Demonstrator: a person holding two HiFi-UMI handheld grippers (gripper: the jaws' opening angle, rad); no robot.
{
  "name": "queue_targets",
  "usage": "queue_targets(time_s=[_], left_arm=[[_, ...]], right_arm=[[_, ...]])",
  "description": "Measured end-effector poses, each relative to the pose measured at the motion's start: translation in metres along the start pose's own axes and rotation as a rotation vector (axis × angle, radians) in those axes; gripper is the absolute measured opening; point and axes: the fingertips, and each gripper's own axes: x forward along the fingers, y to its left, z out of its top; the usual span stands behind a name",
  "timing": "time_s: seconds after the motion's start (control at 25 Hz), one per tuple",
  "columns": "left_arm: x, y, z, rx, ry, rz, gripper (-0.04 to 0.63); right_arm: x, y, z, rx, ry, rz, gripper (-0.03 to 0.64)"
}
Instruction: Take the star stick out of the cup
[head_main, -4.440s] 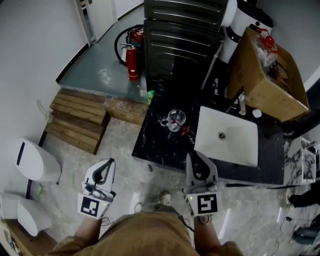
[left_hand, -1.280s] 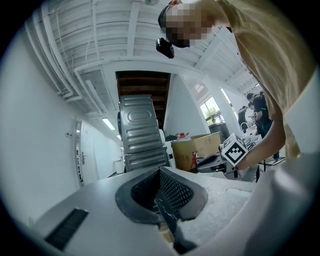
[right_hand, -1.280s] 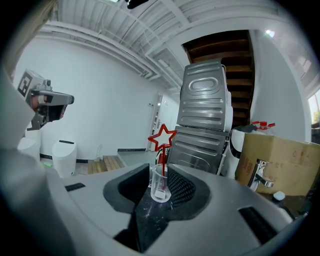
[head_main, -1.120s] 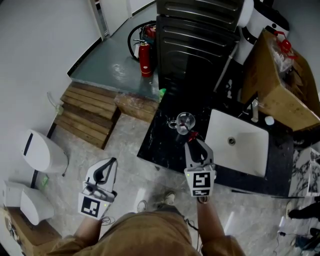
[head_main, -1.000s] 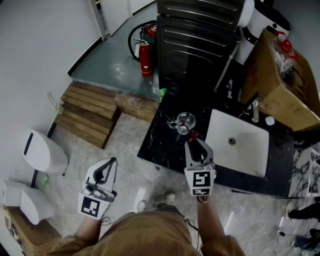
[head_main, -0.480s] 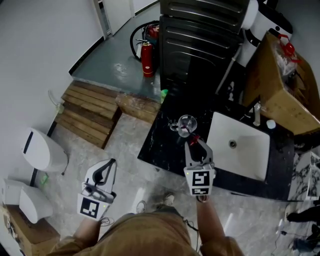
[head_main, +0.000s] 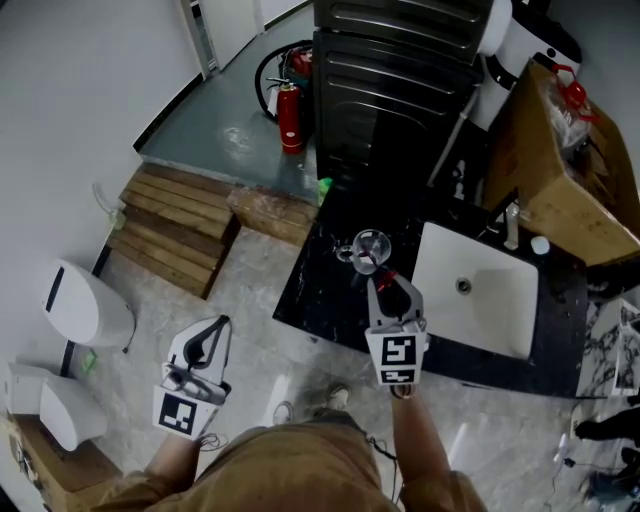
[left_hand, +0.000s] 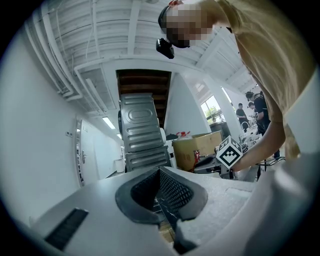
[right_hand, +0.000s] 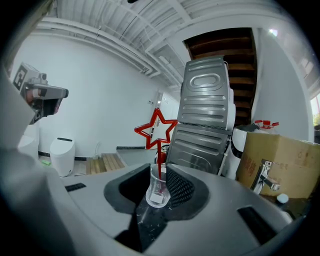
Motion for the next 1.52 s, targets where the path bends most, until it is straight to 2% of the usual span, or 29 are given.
queue_targets(time_s=[0.44, 1.0, 1.52], left_arm=[[0.009, 0.000, 0.000, 0.002, 0.004, -0.016, 0.000], [0.013, -0.003, -0.003, -0.003, 0.009, -0.028, 0.000], [0.013, 0.000, -0.002, 0.002, 0.016, -0.011, 0.000]], right_arm=[[0.014, 0.002, -0.001, -0.007, 0.005, 0.016, 0.089], [0.023, -0.001, -0.015, 0.015, 0.025, -0.005, 0.084], [0.026, -0.003, -0.015, 0.018, 0.023, -0.002, 0.060]])
